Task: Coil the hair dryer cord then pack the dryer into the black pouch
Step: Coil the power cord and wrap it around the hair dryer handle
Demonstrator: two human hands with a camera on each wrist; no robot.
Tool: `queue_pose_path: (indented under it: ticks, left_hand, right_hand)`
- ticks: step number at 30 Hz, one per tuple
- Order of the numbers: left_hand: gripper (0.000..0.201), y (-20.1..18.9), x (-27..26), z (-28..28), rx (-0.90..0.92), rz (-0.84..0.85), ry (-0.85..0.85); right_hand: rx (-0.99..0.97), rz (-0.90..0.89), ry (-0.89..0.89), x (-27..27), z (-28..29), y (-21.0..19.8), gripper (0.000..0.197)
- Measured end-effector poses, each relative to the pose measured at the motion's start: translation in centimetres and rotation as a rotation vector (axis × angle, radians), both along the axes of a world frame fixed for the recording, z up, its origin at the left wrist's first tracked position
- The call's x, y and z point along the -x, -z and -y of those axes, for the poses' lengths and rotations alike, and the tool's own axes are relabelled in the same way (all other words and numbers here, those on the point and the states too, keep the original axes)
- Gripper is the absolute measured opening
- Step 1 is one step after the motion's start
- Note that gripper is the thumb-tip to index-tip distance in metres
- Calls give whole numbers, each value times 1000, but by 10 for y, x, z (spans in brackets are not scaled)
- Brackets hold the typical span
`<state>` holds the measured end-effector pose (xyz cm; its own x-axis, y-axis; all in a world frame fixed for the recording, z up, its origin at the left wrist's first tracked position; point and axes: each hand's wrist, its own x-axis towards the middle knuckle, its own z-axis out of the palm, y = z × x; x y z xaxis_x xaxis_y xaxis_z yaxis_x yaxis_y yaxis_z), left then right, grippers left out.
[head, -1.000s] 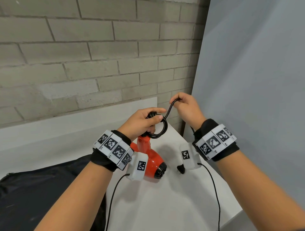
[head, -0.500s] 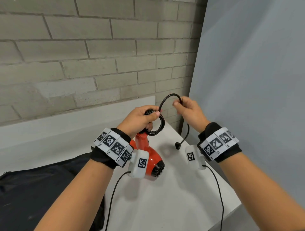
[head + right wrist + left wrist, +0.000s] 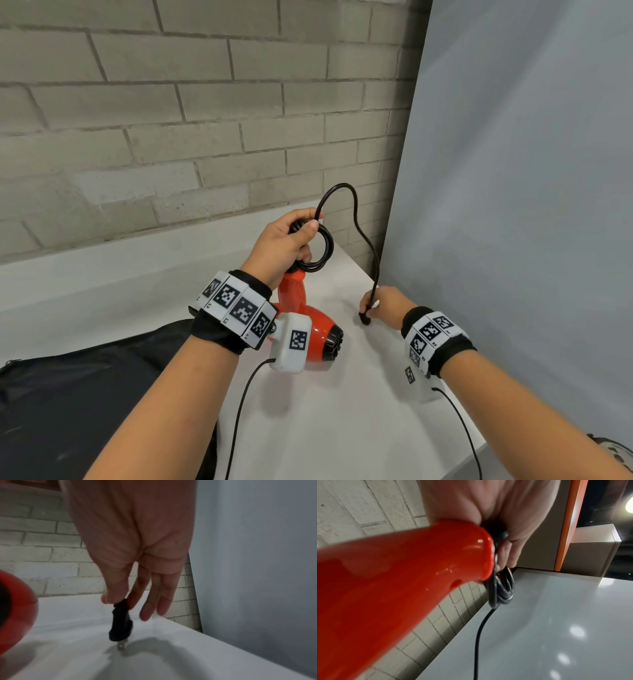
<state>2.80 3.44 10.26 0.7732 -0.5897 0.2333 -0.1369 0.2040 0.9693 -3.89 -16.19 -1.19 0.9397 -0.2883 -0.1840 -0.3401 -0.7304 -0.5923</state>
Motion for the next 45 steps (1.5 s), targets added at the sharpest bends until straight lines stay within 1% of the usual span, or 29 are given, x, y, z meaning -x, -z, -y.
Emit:
queue_pose_path:
  ticks: [1,2,3,6,8,9,10,11,12,14,17,21,22,23,25,28,31,33,36,39,40,43,45]
  left_hand:
    - [19,-1,0,0,6,-3,-2]
    - [18,-1,0,1,5,1,-9]
    - [17,-1,-1,1,-7,11,-19]
    - [15,0,-4,3,-26,28,-54]
    - [16,0,-6,5,-22,24,-67]
    - [16,-1,-6,6,-22,25,-67]
    - [16,-1,-6,7,-24,30,-68]
    - [15,-1,-6,8,-33,37,-71]
    - [15,0,-7,8,-42,42,-74]
    - [13,0,-8,9,-51,41,-70]
    - [14,-1,-8,9,-54,45,-66]
    - [14,2,-7,12,-102,98,-66]
    - [14,3,-8,12,-115,104,-60]
    - [14,3,-8,12,-120,105,-50]
    - [15,4,-8,12,-106,97,-24]
    - [17,3,-7,9,-75,89,-20]
    - [17,2,-11,3,-93,95,-44]
    - [17,1,-12,2,-98,87,-39]
    - [21,0,-10,3,-133,100,-18]
    - [23,1,-8,4,-163,145,-22]
    - [22,1,-8,4,-155,146,-20]
    - [20,2,-7,5,-90,106,-48]
    - [18,3,-8,4,-28,60,-117]
  right_hand:
    - [-17,33,39,-2,1,-3,19]
    - [-67,106,84,-3,-1,-10,17]
    - [-132,222,127,-4,-3,-16,16]
    - [-238,734,197,-1,-22,-46,18]
    - [-261,1082,157,5,-38,-71,24]
    - [-255,1209,108,9,-45,-82,25]
    - [-244,1284,47,11,-53,-90,21]
    - [-234,1311,-19,13,-59,-96,14]
    - [-229,1303,-74,14,-65,-98,11]
    - [-220,1226,-131,12,-73,-98,11]
    - [-148,1110,-105,6,-77,-91,12]
    - [24,1026,-39,2,-82,-86,10]
    - [25,1017,0,1,-84,-86,8]
    - [-3,1017,46,0,-86,-89,9]
    - [-81,1029,101,-3,-89,-93,20]
    - [-153,1019,72,-9,-93,-97,25]
    - [-271,956,13,-14,-92,-96,37]
    - [-331,948,-23,-17,-91,-93,36]
    - [-338,1016,12,-18,-91,-82,39]
    - [-230,1080,27,-19,-91,-73,34]
    - [-227,1065,11,-20,-90,-72,32]
    - [-313,944,-57,-19,-91,-76,26]
    - [-263,858,-125,-17,-87,-79,20]
